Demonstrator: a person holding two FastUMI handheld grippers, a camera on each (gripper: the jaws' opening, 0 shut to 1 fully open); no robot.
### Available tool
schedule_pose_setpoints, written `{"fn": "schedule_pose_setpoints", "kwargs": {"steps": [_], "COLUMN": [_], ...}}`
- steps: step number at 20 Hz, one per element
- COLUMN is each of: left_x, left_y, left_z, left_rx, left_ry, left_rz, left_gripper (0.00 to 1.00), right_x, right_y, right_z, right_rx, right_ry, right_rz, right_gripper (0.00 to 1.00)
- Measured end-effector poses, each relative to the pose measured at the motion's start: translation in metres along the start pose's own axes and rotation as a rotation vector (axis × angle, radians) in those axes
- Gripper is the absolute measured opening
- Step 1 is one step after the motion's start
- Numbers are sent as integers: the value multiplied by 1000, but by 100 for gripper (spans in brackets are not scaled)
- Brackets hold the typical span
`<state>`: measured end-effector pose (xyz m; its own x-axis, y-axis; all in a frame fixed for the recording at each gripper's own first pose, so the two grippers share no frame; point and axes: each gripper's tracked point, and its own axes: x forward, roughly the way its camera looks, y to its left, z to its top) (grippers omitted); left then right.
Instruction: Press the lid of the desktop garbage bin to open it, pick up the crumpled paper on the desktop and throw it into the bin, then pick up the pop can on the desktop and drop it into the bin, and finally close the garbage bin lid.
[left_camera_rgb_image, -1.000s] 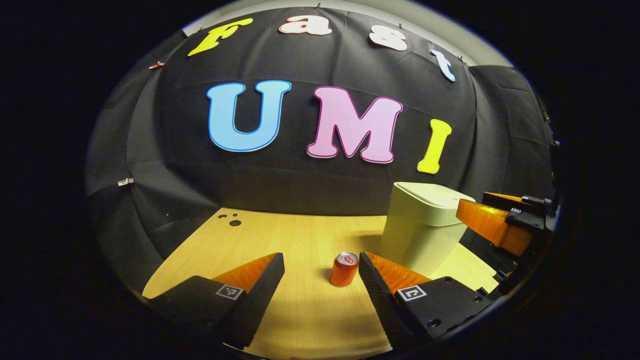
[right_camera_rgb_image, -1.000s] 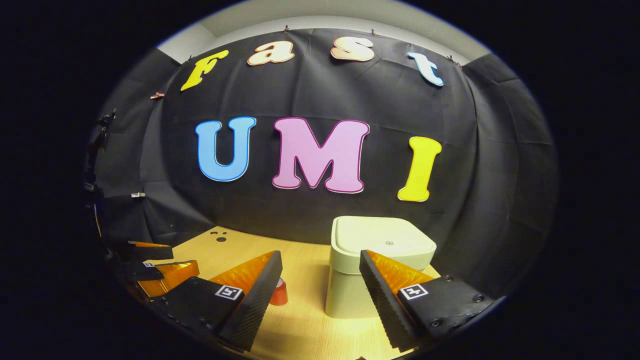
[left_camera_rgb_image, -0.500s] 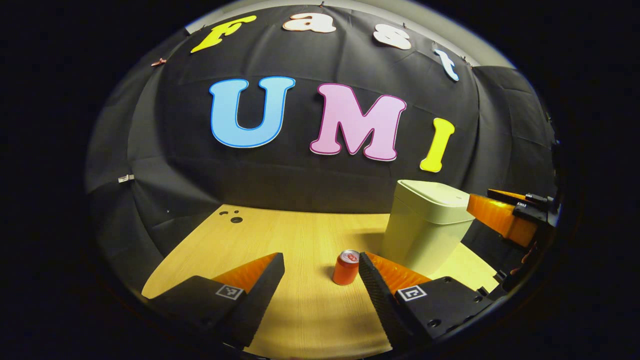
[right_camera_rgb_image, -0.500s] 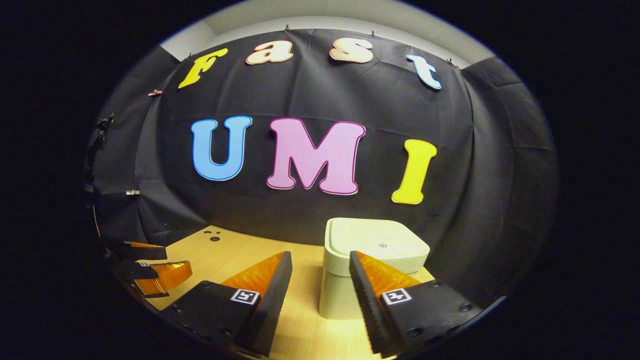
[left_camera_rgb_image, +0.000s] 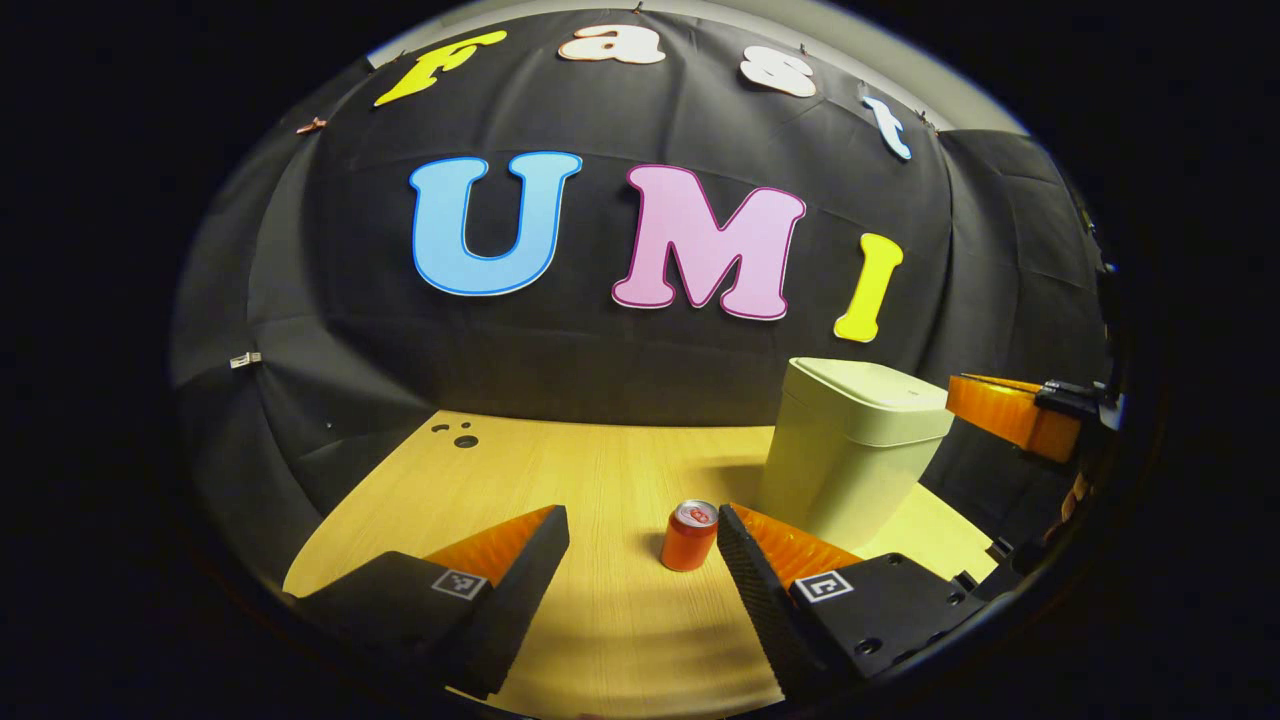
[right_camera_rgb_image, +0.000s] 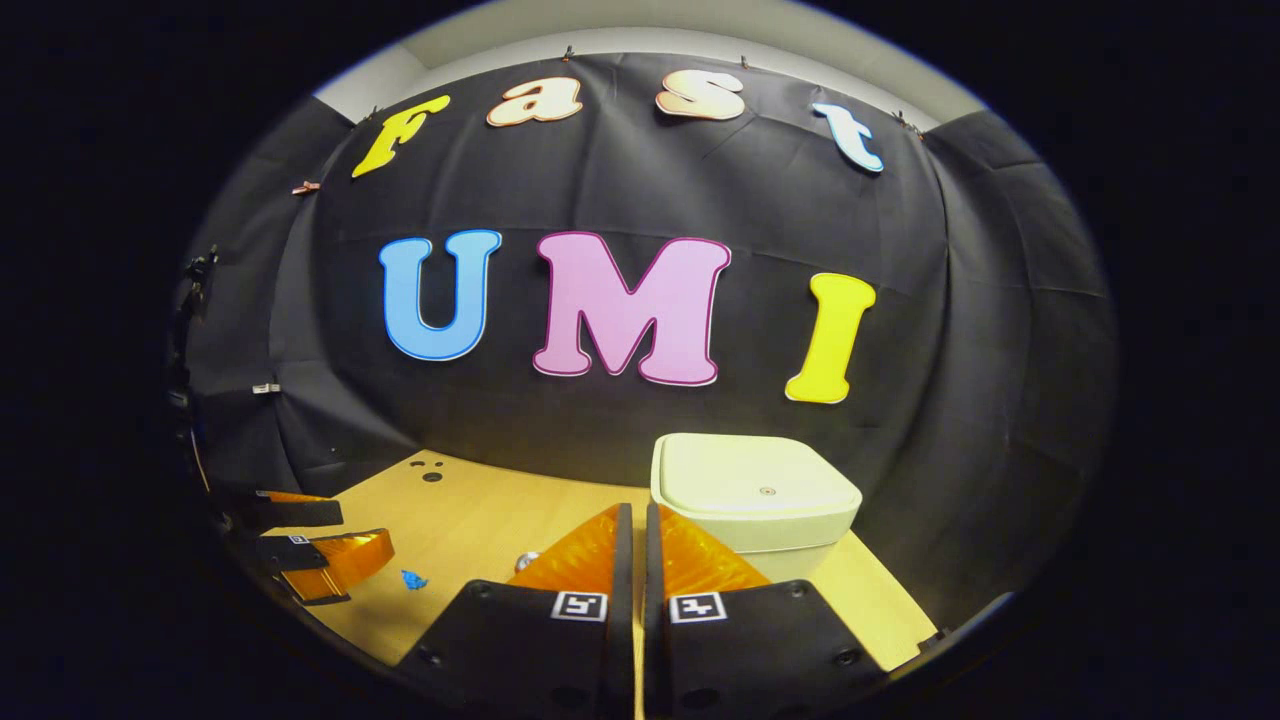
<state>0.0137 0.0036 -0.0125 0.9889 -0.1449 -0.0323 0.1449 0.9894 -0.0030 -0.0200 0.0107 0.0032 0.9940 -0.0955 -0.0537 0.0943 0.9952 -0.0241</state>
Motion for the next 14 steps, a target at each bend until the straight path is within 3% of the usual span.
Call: {"fn": "schedule_pose_setpoints", "kwargs": {"steps": [3, 14], "left_x": [1, 2], "left_y": [0, 4], "left_z": [-3, -10], "left_rx": [-1, -1], "left_ry": [7, 30], "left_rz": [4, 20], "left_gripper": [96, 96], "right_x": [7, 25], "right_y": [-2, -10], "right_z": [4, 28], "right_rx": [-3, 20], "right_ry": [3, -10], "right_rz": [-7, 73], "right_gripper": [6, 5]}}
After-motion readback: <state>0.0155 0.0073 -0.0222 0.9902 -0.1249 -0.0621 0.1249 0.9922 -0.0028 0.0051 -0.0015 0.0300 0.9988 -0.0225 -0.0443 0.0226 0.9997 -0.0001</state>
